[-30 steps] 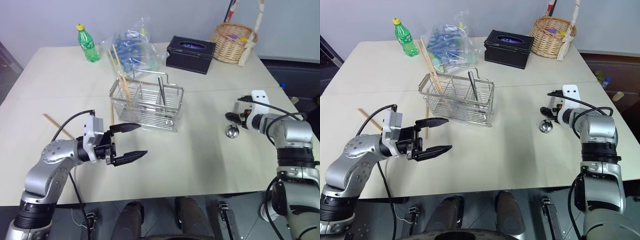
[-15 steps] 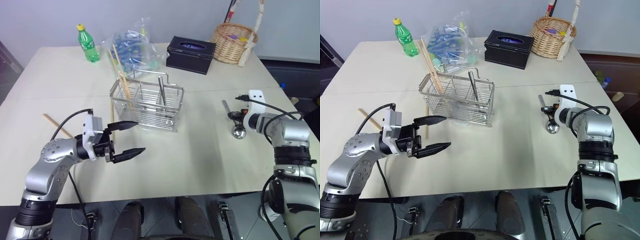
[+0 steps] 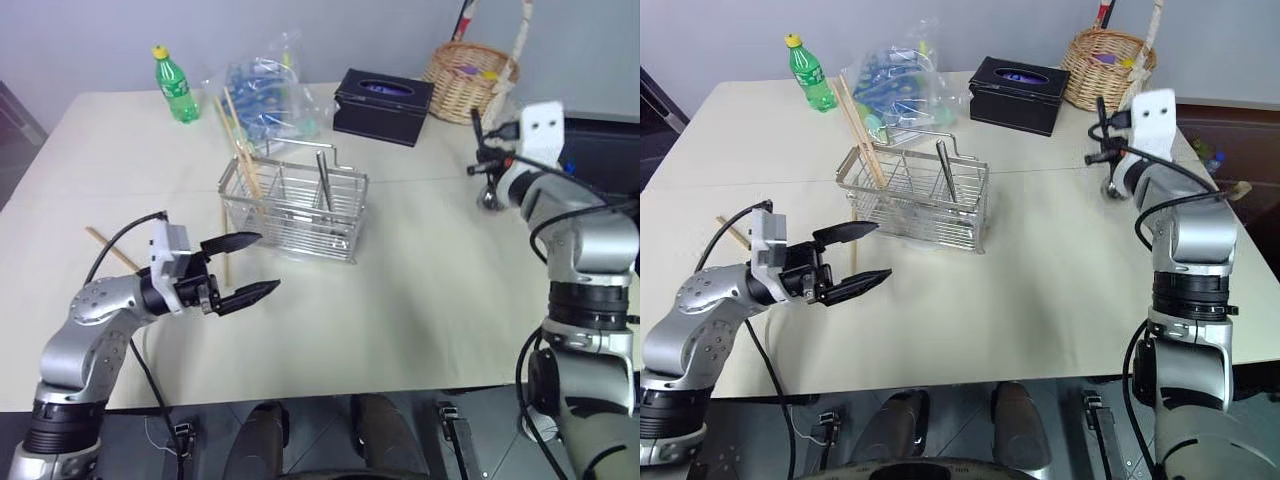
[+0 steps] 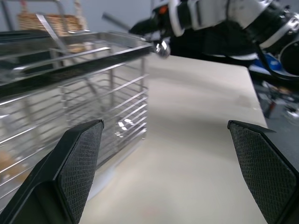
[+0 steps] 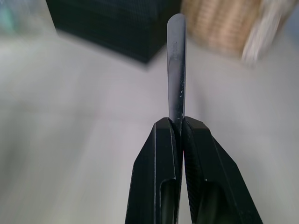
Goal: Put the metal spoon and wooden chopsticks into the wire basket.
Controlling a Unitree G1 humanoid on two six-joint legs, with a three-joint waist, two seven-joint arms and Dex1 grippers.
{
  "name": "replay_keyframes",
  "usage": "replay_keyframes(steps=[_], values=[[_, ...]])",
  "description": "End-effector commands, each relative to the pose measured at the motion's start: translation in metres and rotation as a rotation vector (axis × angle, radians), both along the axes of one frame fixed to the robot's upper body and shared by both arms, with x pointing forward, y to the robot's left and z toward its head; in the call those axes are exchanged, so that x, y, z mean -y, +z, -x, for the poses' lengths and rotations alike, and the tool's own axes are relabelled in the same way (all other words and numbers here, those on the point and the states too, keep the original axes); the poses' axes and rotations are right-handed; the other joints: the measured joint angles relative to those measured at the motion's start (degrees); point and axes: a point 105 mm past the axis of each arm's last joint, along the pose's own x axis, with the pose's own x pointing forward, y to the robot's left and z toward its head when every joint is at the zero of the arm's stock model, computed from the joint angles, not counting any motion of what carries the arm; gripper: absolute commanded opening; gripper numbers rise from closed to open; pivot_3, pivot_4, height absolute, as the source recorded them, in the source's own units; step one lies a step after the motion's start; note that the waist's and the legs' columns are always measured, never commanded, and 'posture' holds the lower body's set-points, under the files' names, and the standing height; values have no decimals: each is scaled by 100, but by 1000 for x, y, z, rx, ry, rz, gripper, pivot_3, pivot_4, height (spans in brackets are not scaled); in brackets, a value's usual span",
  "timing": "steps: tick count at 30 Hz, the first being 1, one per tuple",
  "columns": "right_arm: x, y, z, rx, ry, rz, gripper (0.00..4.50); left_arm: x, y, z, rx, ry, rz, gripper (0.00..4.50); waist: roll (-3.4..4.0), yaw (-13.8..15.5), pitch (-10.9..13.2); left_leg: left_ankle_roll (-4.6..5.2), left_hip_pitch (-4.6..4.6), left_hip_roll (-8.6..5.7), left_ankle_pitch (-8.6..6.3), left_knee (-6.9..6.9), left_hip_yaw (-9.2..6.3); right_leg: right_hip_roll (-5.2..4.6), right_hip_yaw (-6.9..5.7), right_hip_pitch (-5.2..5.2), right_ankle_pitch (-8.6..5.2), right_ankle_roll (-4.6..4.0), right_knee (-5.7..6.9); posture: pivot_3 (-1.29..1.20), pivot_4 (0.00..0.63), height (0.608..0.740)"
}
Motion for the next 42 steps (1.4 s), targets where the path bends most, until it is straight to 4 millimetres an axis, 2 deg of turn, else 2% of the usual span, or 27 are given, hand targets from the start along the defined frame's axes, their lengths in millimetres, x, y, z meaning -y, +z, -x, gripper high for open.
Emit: replay_keyframes(steps=[1,4,7,10,15,24,29,42], values=[[-25,61,12,250,79,1,13,-12,17,0,43,47,16,4500,0,-11,0,0,0,0,0,0,0,0,0,0,0,0,0,0,150,740],[-44,78,16,323,140,-30,13,-19,19,0,41,69,13,4500,0,-12,0,0,2,1,0,-3,0,1,0,-2,0,0,1,0,150,740],[-96,95,31,420,346,-179,13,-28,21,-1,44,105,2,4500,1,-26,1,0,2,1,0,-3,0,1,0,-3,0,0,1,0,150,740],[-124,98,38,451,461,-299,13,-28,21,0,45,115,4,4500,3,-16,1,0,2,3,0,-6,0,2,1,-9,0,-1,11,0,150,740],[-158,100,43,482,599,-420,13,-25,20,2,44,124,14,4500,2,17,1,0,-3,0,0,-3,-2,-1,0,-8,0,-1,11,0,150,740],[-182,73,41,425,661,-486,13,-28,22,5,47,168,23,4500,3,-21,1,0,0,2,0,-9,-3,0,0,-16,0,-3,15,0,150,740],[-198,60,47,385,694,-518,13,-27,21,7,40,177,29,4500,4,-20,2,0,1,2,0,-10,-2,0,1,-16,0,-3,17,0,150,740],[-189,64,57,382,681,-498,13,-26,20,6,35,184,31,4500,4,-15,2,0,-1,2,0,-10,-2,0,0,-18,0,-4,16,0,150,740]])
